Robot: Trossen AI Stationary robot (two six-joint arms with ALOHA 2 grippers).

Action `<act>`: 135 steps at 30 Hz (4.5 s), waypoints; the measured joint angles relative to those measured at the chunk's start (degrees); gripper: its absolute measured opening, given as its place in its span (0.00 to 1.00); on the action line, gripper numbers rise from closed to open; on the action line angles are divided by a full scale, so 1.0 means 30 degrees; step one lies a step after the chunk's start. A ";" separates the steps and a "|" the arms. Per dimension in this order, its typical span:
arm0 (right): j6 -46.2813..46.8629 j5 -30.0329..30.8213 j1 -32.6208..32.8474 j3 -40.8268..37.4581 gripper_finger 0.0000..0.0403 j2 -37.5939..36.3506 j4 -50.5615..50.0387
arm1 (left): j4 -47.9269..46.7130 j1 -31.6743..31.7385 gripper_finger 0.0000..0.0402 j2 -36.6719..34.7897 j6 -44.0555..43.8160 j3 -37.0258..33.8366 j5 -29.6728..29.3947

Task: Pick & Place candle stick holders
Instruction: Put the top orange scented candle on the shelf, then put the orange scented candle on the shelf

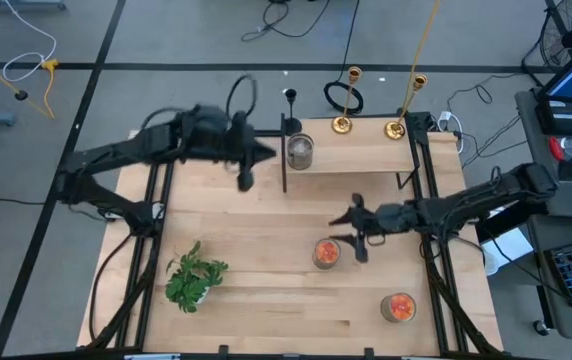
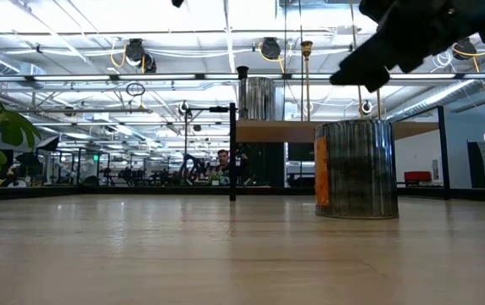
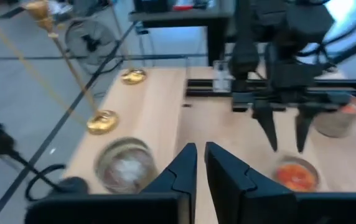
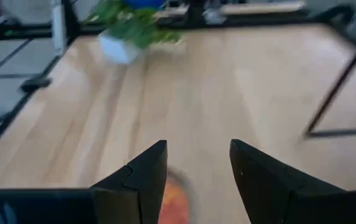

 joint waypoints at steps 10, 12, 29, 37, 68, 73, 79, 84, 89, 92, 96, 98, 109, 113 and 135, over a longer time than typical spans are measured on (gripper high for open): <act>0.2024 0.0499 0.1288 -0.0019 0.42 0.3593 0.0094 | 0.9953 -0.1113 0.10 -0.5020 -0.3229 -1.2329 -0.0143; 0.2160 0.1014 0.1150 -0.0029 0.42 0.3834 0.0349 | 1.1139 -0.1113 0.10 -0.5575 -0.3784 -1.3840 -0.0156; 0.4477 0.0198 0.0064 -0.0015 0.36 0.4087 -0.0819 | 1.2968 -0.1113 0.10 -0.6180 -0.5367 -1.5599 -0.0150; 0.4456 0.0560 -0.0430 0.0022 0.07 0.4048 -0.1674 | 1.3047 -0.1120 0.10 -0.6180 -0.5340 -1.5599 -0.0143; -0.1513 0.3583 -0.4450 1.2874 0.00 0.0734 -1.4847 | 1.3113 -0.1120 0.10 -0.6173 -0.4953 -1.5599 -0.0143; -0.2229 0.3617 -0.8371 1.3326 0.00 0.0849 -1.5286 | 1.3113 -0.1120 0.10 -0.6173 -0.4953 -1.5599 -0.0143; -0.2742 0.3519 -1.2134 1.3315 0.00 0.1780 -1.5802 | 1.3106 -0.1116 0.10 -0.6173 -0.4956 -1.5599 -0.0143; -0.3006 0.1878 -1.3873 1.3312 0.00 0.3037 -1.5497 | 1.3091 -0.1113 0.10 -0.6173 -0.4961 -1.5599 -0.0143; -0.2874 0.0102 -1.4898 1.3312 0.00 0.4212 -1.5387 | 1.3074 -0.1119 0.10 -0.6166 -0.4961 -1.5599 -0.0147; -0.2678 -0.0041 -1.5218 1.3333 0.00 0.4434 -1.5364 | 1.3002 -0.1120 0.10 -0.6166 -0.4961 -1.5599 -0.0143; -0.2577 -0.0047 -1.5409 1.3333 0.01 0.4293 -1.5630 | 1.2983 -0.1120 0.10 -0.6166 -0.4961 -1.5599 -0.0143; -0.2575 -0.0048 -1.5494 1.3328 0.01 0.4074 -1.5801 | 1.2967 -0.1120 0.10 -0.6166 -0.4961 -1.5599 -0.0143; -0.2353 -0.0999 -1.5504 1.3311 0.01 0.3523 -1.6899 | 1.2975 -0.1116 0.10 -0.6166 -0.5007 -1.5599 -0.0143; -0.2087 -0.0961 -1.5502 1.3311 0.02 0.3530 -1.6843 | 1.2975 -0.1113 0.10 -0.6166 -0.5070 -1.5599 -0.0143; -0.3066 -0.0936 -1.5371 1.3311 0.28 0.2153 -1.6359 | 1.2971 -0.1120 0.10 -0.6166 -0.5091 -1.5599 -0.0135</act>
